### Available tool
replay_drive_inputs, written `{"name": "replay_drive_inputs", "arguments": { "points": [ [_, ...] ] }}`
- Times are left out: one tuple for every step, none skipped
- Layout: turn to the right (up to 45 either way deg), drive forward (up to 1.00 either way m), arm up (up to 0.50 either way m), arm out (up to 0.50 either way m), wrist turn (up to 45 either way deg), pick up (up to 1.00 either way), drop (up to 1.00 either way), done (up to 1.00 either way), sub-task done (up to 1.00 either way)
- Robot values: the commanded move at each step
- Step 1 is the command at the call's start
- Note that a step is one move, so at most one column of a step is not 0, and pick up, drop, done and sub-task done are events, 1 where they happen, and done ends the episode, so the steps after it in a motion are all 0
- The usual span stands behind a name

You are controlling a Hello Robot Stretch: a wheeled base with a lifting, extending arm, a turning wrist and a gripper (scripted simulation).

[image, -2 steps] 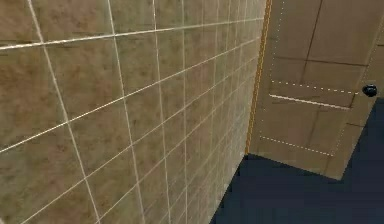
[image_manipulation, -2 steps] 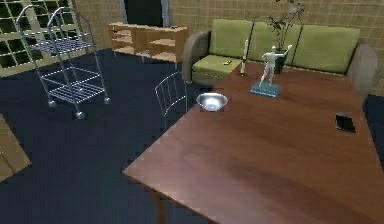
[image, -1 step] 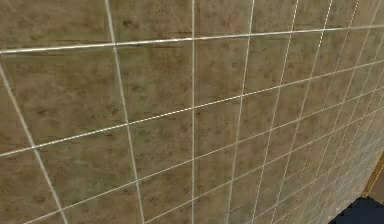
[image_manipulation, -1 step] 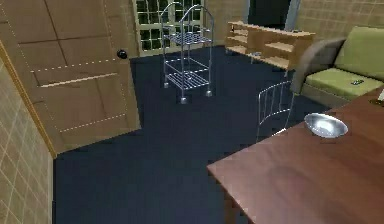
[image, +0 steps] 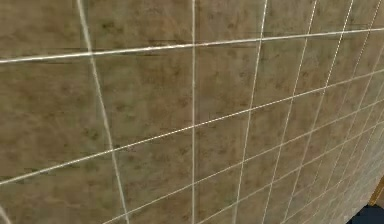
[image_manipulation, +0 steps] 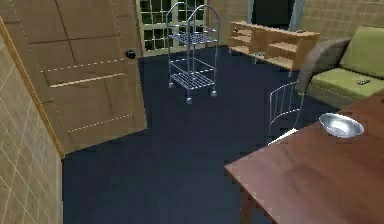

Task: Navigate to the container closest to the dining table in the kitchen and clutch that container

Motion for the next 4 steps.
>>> {"name": "replay_drive_inputs", "arguments": {
  "points": [
    [45.0, 0.00, 0.00, 0.00, 0.0, 0.00, 0.00, 0.00, 0.00],
    [45.0, 0.00, 0.00, 0.00, 0.0, 0.00, 0.00, 0.00, 0.00],
    [45.0, 0.00, 0.00, 0.00, 0.0, 0.00, 0.00, 0.00, 0.00],
    [15.0, 0.00, 0.00, 0.00, 0.0, 0.00, 0.00, 0.00, 0.00]
  ]
}}
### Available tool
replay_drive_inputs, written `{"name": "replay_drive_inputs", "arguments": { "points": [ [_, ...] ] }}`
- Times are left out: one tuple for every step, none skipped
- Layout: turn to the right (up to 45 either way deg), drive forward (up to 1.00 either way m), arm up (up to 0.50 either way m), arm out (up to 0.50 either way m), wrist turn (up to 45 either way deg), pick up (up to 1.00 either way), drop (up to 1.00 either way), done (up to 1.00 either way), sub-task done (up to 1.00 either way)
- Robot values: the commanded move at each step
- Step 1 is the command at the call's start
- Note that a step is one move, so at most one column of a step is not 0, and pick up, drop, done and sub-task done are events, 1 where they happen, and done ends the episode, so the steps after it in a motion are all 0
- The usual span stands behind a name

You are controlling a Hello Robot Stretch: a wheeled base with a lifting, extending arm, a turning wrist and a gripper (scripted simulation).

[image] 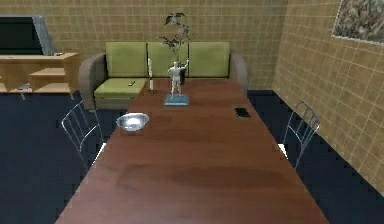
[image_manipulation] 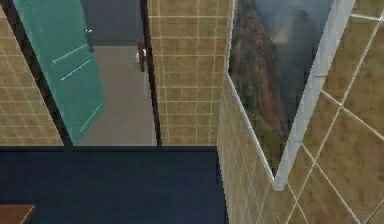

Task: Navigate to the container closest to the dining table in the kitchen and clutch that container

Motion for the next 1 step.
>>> {"name": "replay_drive_inputs", "arguments": {
  "points": [
    [0.0, 0.05, 0.00, 0.00, 0.0, 0.00, 0.00, 0.00, 0.00]
  ]
}}
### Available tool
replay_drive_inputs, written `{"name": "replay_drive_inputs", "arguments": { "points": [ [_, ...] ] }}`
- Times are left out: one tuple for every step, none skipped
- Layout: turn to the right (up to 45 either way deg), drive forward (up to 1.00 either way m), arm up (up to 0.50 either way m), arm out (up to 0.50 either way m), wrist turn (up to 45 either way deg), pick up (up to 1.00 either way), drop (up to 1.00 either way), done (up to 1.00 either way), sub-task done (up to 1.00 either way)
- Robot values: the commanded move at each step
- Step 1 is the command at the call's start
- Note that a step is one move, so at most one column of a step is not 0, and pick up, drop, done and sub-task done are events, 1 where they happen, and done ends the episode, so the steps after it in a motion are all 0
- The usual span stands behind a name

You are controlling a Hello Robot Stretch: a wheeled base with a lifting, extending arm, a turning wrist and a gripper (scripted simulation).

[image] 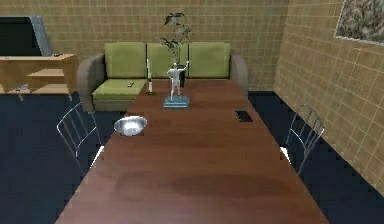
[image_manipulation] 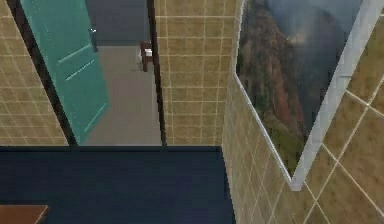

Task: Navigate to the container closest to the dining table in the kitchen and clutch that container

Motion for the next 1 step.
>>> {"name": "replay_drive_inputs", "arguments": {
  "points": [
    [-45.0, 0.00, 0.00, 0.00, 0.0, 0.00, 0.00, 0.00, 0.00]
  ]
}}
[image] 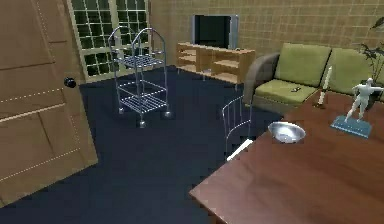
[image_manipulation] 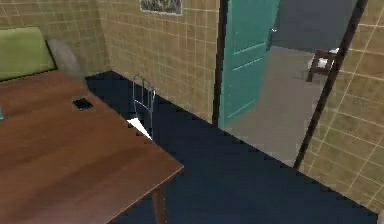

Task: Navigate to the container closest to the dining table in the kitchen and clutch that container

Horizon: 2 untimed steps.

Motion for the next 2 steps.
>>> {"name": "replay_drive_inputs", "arguments": {
  "points": [
    [-45.0, 0.00, 0.00, 0.00, 0.0, 0.00, 0.00, 0.00, 0.00],
    [-3.0, 0.00, 0.00, 0.00, 0.0, 0.00, 0.00, 0.00, 0.00]
  ]
}}
